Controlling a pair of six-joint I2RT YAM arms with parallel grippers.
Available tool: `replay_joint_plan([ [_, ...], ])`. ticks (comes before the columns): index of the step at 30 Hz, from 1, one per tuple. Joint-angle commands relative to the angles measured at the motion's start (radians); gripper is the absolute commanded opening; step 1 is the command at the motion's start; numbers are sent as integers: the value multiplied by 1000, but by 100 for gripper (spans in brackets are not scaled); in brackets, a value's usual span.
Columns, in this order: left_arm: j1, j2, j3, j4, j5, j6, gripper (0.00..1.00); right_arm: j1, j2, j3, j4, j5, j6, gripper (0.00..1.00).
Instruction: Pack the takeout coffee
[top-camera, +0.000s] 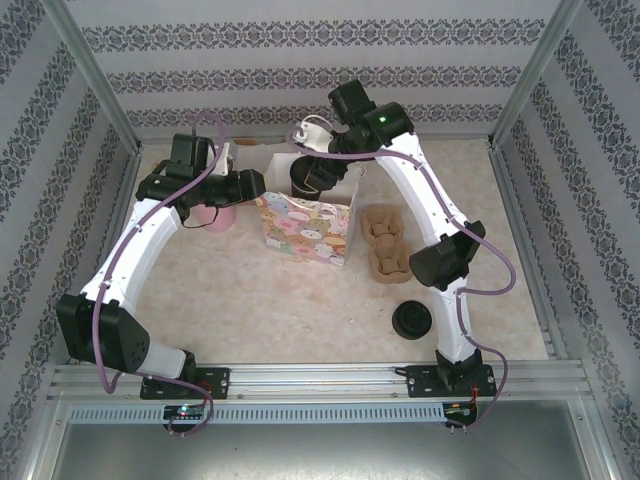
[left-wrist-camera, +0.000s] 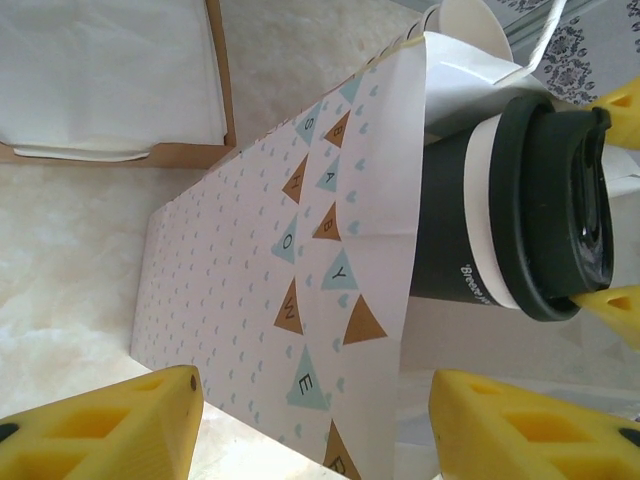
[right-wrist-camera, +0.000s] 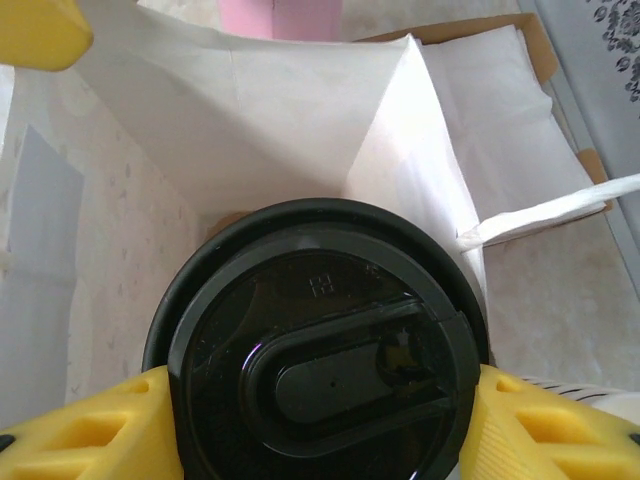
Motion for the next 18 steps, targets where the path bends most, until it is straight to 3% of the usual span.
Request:
replay_joint_plan([
  [1, 10, 8, -6, 3, 17, 9, 62, -1, -37, 36, 2, -47, -7, 54],
  [18, 9, -2, -29, 21, 19, -17, 62, 87, 64, -5, -16, 20, -61, 53],
])
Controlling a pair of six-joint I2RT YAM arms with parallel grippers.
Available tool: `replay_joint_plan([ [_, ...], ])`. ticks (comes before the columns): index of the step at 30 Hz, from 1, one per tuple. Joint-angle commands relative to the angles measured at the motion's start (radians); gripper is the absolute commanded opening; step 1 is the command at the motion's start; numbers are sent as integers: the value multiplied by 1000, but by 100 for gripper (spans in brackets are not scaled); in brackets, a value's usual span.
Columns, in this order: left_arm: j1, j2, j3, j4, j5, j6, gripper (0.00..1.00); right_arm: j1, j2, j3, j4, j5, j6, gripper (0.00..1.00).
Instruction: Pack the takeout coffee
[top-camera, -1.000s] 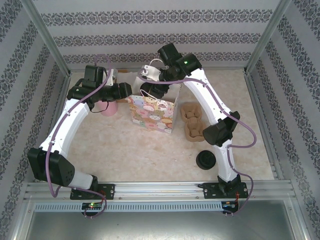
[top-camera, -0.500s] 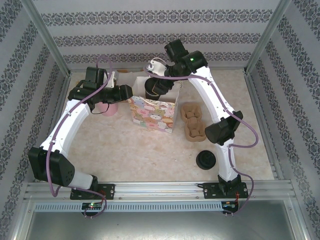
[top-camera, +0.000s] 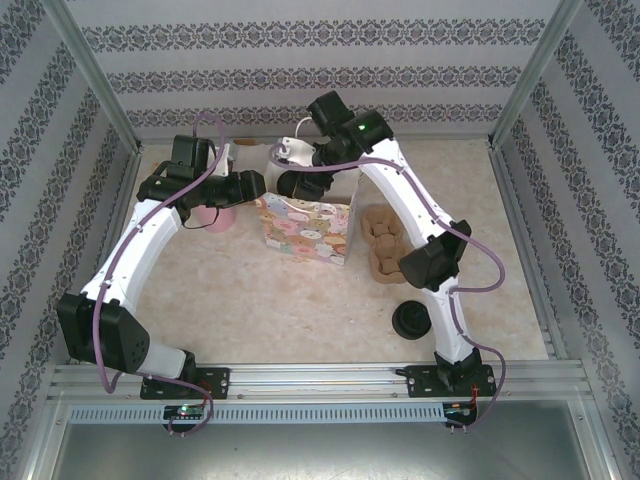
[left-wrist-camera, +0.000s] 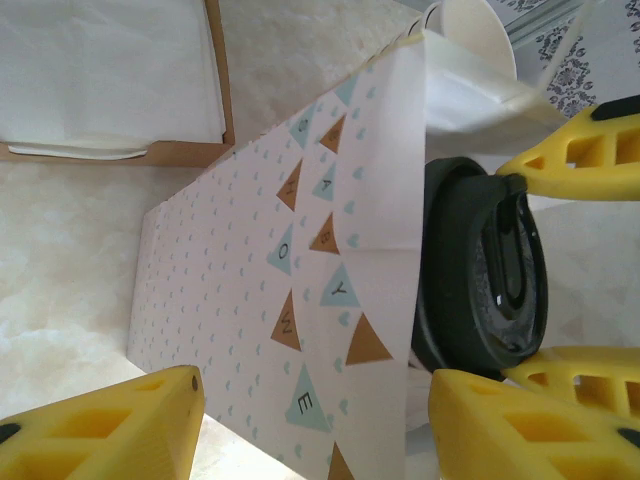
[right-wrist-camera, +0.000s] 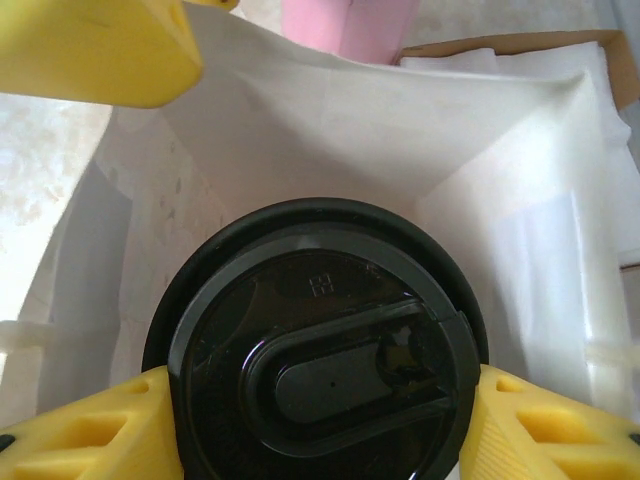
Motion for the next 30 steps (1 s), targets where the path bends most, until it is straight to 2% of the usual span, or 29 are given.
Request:
replay_joint_plan([
  [1, 9, -4, -15, 6, 13, -10, 62, 16, 16, -17, 2, 10, -20, 53],
  [24, 9, -47, -23, 27, 9, -30, 62, 42, 69, -57, 61, 36, -8, 52],
  [30, 10, -60, -21, 27, -42, -31, 62, 40, 76, -78, 67, 44, -1, 52],
])
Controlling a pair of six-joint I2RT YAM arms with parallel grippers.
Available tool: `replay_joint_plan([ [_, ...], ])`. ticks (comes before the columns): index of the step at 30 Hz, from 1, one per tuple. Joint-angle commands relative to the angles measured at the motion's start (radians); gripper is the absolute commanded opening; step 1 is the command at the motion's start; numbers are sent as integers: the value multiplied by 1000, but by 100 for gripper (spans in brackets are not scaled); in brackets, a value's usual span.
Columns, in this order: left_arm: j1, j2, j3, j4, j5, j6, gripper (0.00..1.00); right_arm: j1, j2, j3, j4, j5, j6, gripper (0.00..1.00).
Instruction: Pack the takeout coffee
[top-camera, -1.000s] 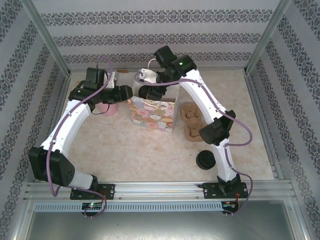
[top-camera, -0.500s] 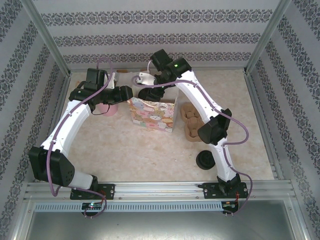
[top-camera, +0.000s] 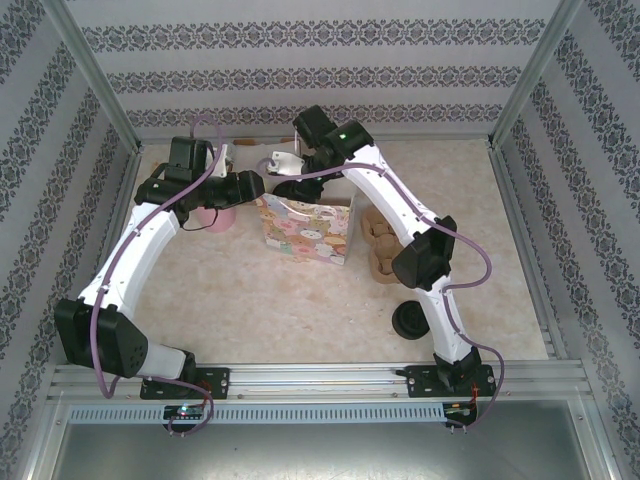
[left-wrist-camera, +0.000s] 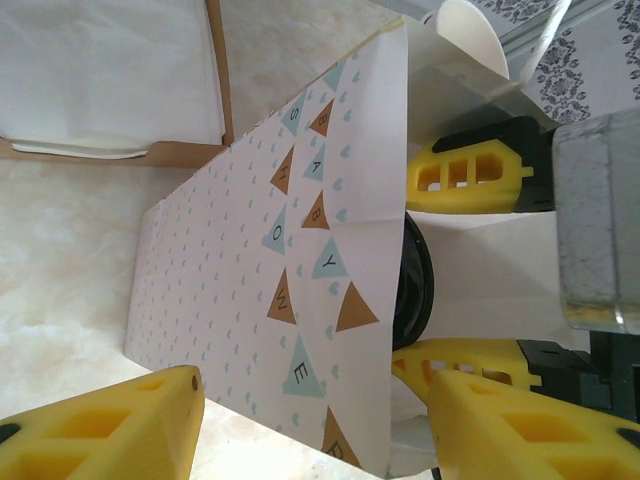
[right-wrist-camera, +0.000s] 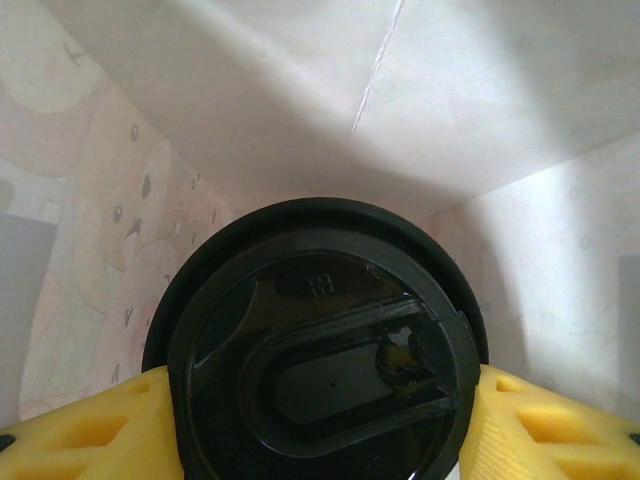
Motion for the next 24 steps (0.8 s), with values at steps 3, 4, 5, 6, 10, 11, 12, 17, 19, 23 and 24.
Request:
replay_joint_plan([
  [3, 10, -34, -11, 20, -46, -10, 62, 3, 17, -39, 19, -5, 13, 51],
  [4, 10, -34, -11, 20, -48, -11, 62, 2, 17, -48, 23, -7, 19, 51],
  [5, 10, -33, -11, 21, -50, -13, 62, -2, 16, -55, 28, -12, 23, 51],
  [6, 11, -34, -12, 23, -54, -16, 62, -2, 14, -63, 33, -16, 27, 50],
  [10, 11, -40, -13, 31, -61, -23, 62, -6, 15, -87, 50, -32, 44, 48],
  [11, 11, -44, -12, 34, -65, -25, 62, -7, 14, -92, 59, -35, 50, 48],
  [12, 10, -46, -13, 38, -68, -27, 62, -7, 12, -97, 66, -37, 56, 48],
  [17, 11, -67, -14, 59, -87, -36, 62, -9, 9, -129, 98, -44, 74, 47],
  [19, 10, -80, -22, 73, -102, -44, 62, -10, 8, -138, 108, -42, 79, 47],
  [23, 11, -123, -74, 139, -156, -77, 62, -12, 10, -144, 126, -43, 85, 47],
  [24, 12, -133, -92, 160, -166, -85, 62, -12, 11, -145, 129, -45, 86, 47],
])
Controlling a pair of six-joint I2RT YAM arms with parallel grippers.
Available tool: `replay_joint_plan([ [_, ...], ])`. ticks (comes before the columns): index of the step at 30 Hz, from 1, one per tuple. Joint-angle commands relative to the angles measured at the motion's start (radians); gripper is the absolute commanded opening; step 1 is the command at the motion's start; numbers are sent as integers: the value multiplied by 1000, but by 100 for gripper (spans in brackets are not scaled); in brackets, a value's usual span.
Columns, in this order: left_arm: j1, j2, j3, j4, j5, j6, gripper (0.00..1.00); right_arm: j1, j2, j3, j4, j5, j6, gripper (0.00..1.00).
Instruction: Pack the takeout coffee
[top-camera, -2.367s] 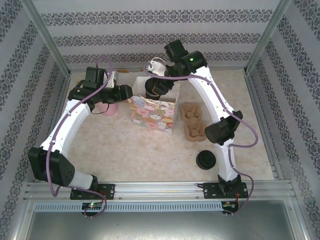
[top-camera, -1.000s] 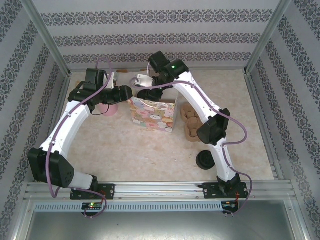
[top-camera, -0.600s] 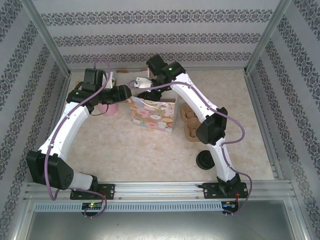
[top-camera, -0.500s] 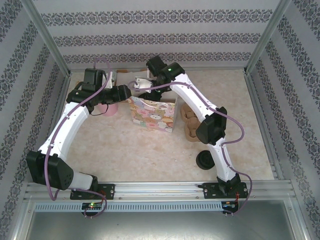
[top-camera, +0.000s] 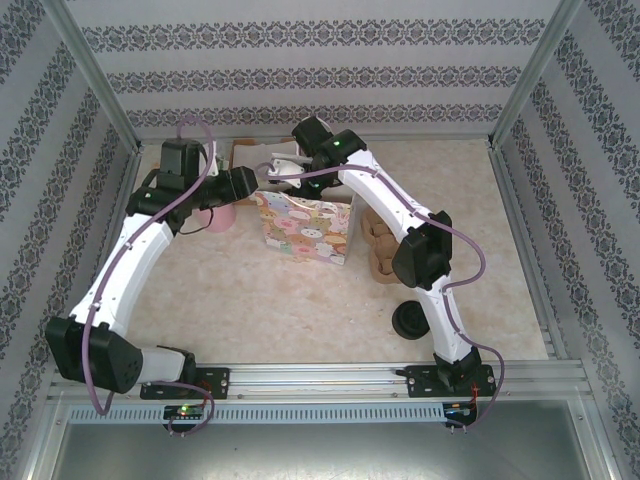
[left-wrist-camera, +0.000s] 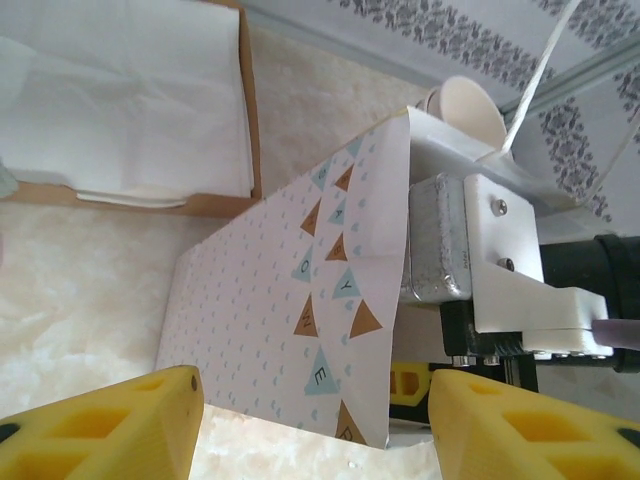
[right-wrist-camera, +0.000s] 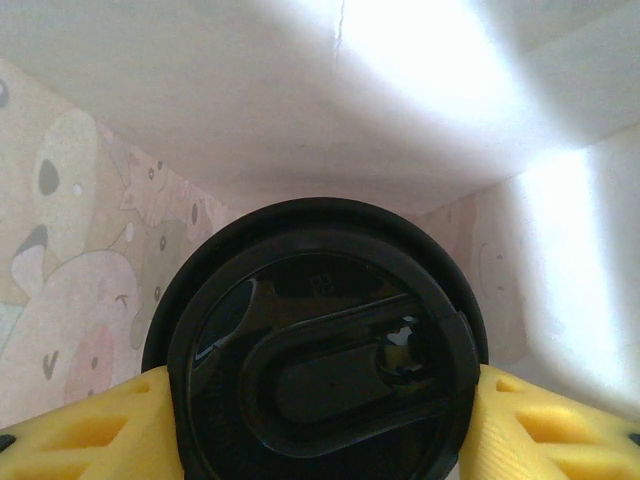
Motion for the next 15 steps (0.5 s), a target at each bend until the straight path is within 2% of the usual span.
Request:
replay_joint_plan([
  [1, 12, -50, -56, 96, -67, -45, 61, -7, 10, -8, 28, -28, 23, 47],
  [10, 13, -61, -168, 145, -105, -145, 45, -5, 15, -68, 48, -18, 32, 46],
  [15, 14, -48, -198, 153, -91, -157, 42, 2, 19, -112, 62, -15, 35, 45],
])
